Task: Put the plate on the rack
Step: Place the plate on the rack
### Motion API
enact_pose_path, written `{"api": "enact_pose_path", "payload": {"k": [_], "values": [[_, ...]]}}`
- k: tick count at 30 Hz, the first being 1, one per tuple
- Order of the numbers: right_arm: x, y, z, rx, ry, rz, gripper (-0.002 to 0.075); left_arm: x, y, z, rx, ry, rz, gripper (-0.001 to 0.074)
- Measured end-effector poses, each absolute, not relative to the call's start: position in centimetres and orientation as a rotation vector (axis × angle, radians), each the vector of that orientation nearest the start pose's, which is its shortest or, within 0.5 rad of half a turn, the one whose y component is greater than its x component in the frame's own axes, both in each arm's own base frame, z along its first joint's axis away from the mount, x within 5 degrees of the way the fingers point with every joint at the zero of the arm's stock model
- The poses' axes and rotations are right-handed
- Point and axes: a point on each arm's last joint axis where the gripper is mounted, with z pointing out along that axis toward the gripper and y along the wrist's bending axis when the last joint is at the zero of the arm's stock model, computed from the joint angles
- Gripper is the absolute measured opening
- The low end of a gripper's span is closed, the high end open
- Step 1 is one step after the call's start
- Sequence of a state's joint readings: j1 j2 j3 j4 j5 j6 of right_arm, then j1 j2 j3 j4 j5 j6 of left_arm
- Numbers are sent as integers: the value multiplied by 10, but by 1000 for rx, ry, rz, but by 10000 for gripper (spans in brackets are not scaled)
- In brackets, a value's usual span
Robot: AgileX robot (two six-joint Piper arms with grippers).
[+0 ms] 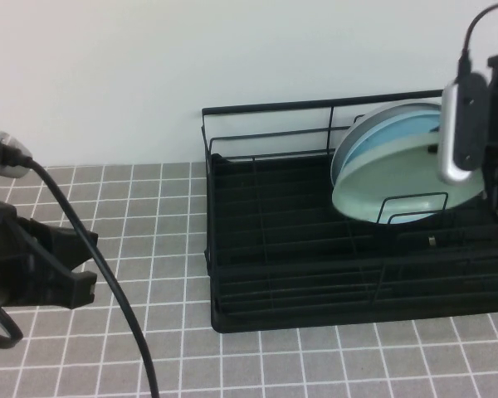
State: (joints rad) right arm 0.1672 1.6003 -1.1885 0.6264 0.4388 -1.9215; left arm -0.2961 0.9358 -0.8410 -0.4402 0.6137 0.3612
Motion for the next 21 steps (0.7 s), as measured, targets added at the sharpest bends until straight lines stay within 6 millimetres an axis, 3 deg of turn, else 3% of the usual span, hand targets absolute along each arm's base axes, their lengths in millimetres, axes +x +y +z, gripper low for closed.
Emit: {"api": "enact_pose_path", "payload": {"k": [5,8,17,21], "values": [[365,83,260,-1679,1600,-329,96,174,-76,345,455,2110,-442,0],[370,83,252,-1670,1613,-346,111,174,-76,345,455,2110,-442,0],[375,81,253,-1624,1617,-384,375,174,-76,345,455,2110,-442,0],[372,80,269,-1542,1602,-413,410,174,-76,345,454,2110,-444,0]]}}
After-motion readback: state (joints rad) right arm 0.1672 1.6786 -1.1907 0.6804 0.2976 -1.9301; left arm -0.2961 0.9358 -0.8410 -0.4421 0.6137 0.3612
